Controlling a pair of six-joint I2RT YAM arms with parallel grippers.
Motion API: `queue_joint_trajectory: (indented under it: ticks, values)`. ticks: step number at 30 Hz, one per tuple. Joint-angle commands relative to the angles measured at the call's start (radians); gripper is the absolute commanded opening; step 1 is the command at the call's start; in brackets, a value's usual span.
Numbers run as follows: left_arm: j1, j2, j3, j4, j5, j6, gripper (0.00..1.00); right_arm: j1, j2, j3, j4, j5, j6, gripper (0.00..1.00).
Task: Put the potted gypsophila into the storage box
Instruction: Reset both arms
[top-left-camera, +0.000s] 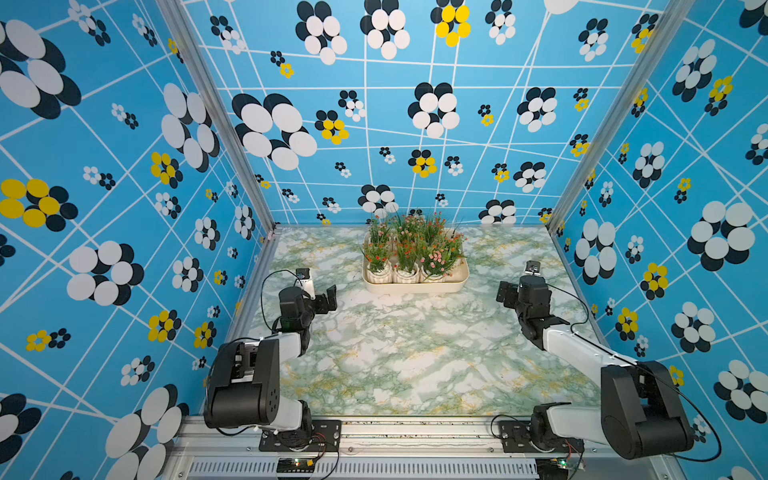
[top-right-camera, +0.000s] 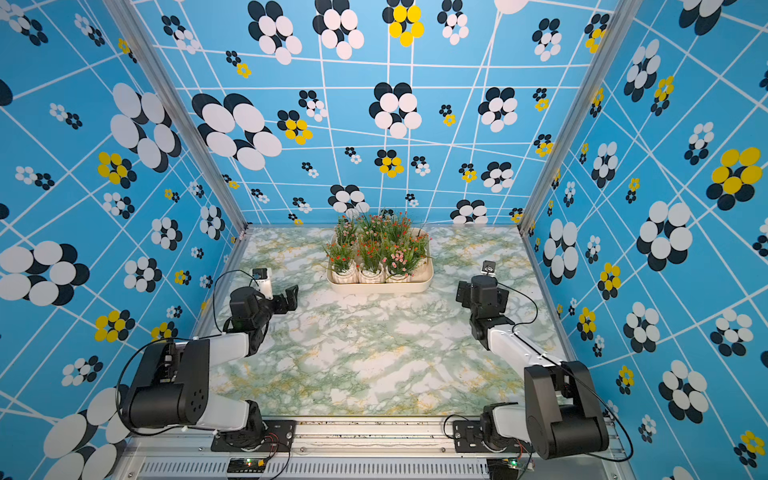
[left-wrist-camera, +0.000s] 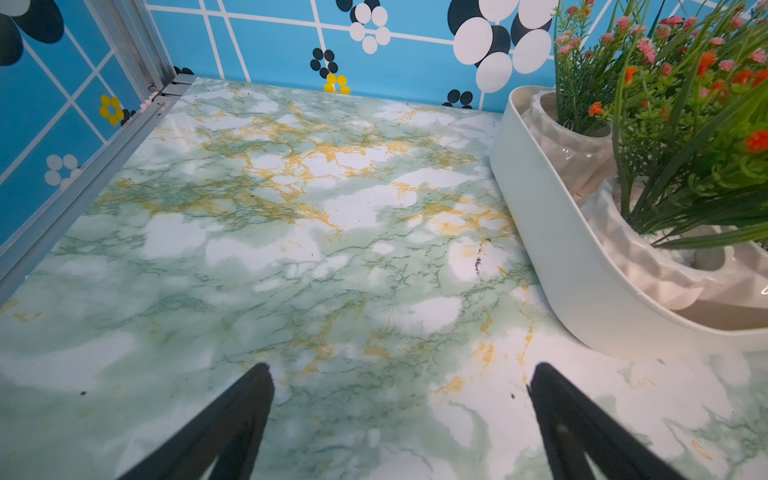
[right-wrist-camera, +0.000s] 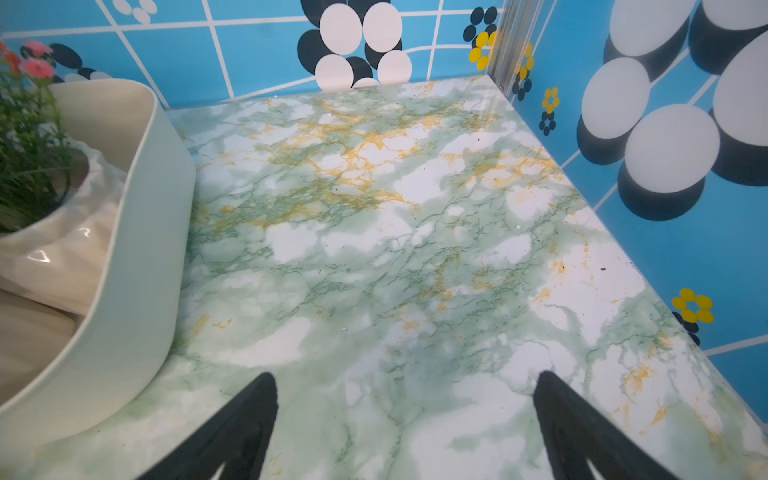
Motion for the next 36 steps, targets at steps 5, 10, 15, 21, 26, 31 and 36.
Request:
queue_joint_trajectory:
  ticks: [5, 10, 15, 21, 26, 31, 36]
  values:
    - [-0.040, 0.067, -0.033, 0.174, -0.049, 0.054, 0.99, -0.004, 0.035, -0.049, 0.194, 0.020, -0.093, 0.99]
    - [-0.048, 0.085, -0.038, 0.197, -0.099, 0.050, 0.99, -0.004, 0.076, -0.101, 0.356, 0.020, -0.128, 0.99]
    - [-0.052, 0.085, -0.036, 0.194, -0.115, 0.049, 0.99, -0.041, 0.132, -0.183, 0.540, -0.018, -0.117, 0.99]
    - [-0.055, 0.086, -0.035, 0.193, -0.118, 0.053, 1.00, -0.081, 0.226, -0.219, 0.675, -0.149, -0.112, 0.99]
    - [-0.055, 0.085, -0.031, 0.187, -0.108, 0.058, 0.99, -0.127, 0.229, -0.186, 0.617, -0.280, -0.097, 0.99]
    - [-0.056, 0.085, -0.032, 0.186, -0.107, 0.058, 0.99, -0.138, 0.229, -0.189, 0.623, -0.309, -0.091, 0.99]
    - [-0.056, 0.087, -0.030, 0.185, -0.107, 0.058, 1.00, -0.138, 0.230, -0.190, 0.629, -0.341, -0.106, 0.99]
